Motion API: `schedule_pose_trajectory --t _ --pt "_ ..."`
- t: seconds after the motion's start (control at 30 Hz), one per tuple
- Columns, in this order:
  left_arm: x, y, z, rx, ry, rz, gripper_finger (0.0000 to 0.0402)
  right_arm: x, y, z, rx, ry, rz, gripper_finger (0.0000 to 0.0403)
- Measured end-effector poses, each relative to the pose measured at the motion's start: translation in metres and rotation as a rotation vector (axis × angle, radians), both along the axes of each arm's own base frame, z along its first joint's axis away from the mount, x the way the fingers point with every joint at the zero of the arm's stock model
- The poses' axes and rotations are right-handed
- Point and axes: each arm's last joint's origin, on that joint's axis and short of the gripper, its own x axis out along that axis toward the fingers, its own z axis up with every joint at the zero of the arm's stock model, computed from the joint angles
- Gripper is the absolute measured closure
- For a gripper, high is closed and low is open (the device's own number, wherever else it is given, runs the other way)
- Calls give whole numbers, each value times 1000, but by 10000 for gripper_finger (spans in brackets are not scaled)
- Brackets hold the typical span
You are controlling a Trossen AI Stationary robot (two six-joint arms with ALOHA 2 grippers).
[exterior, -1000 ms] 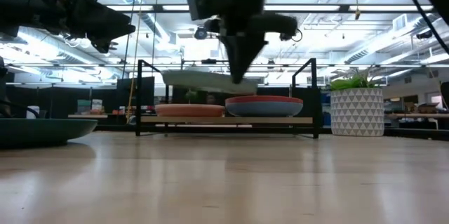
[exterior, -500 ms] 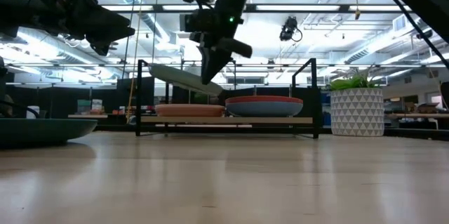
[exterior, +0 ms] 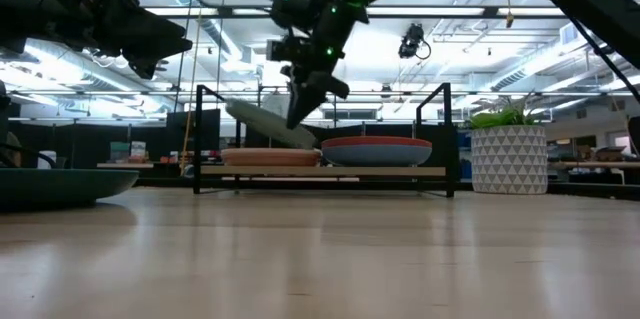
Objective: Place and stack plates onto a shelf
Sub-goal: Stack the light blue plate on top of the light orange plate on the shelf
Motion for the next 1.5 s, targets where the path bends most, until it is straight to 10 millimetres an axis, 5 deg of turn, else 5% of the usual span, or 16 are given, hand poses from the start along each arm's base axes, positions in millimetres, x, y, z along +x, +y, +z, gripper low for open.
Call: schedule_pose_trajectory --t 0.4,0.87,1.17,1.5 --pt "0 0 -2 -3 19 0 260 -2 -9 -15 -17 -4 -47 344" --pt "0 0 -2 -4 19 0 260 4 29 -5 -224 32 -78 321" --pt "0 0 -2 -30 16 2 260 -8 -5 -7 -243 42 -342 323" --pt "0 0 -2 -27 16 2 260 -18 -30 -30 -209 53 -366 323"
